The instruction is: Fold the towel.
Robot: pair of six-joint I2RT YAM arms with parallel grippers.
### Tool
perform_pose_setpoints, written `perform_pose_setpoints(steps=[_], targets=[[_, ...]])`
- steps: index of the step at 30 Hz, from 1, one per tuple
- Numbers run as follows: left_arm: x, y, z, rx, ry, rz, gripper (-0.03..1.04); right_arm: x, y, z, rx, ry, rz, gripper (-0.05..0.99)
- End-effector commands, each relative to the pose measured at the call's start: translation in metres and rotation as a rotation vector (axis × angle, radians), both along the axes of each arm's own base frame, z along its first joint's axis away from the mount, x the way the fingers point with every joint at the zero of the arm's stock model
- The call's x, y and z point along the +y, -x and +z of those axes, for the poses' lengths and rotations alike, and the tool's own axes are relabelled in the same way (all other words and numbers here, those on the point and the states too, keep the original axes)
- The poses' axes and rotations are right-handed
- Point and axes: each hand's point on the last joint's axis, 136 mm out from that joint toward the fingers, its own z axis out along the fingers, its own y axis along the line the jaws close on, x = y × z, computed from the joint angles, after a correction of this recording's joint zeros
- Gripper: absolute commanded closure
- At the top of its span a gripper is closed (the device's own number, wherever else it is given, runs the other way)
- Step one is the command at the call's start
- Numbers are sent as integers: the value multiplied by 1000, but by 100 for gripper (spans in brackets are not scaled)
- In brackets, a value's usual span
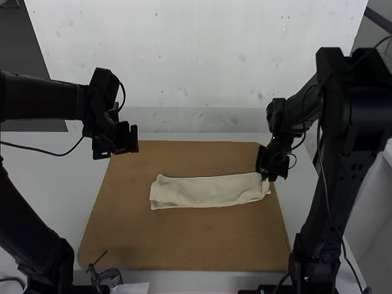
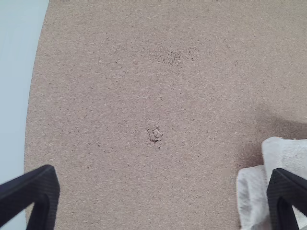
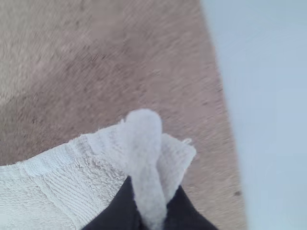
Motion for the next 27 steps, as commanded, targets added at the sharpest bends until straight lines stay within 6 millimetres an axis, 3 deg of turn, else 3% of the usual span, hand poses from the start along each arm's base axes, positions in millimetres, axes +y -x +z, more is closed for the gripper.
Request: perform_pose_setpoints(steps=[1,6,10,14,20,24,27], targets=[[2,3,6,-21,1,-8,4,-34,-2,14,-32,57,4,92],[1,7,5,-21,0,-12,4,-67,1,15,-31,78,-33,92],[0,8,6,-26,0,-16,4,-60,-1,18,-29,80,-11,92],[-1,8,5,-24,-4,-17,4,-17,-10,26,-41,61,56,92],[5,12,5,-29,-14,-14,4,75,-20,49,-62,95,193,92],[12,12,14,-57,-20,-7,4,132,-17,50,-47,109,275,92],[23,13,15,-63,-30,8,4,164,-15,49,-39,121,321,92]])
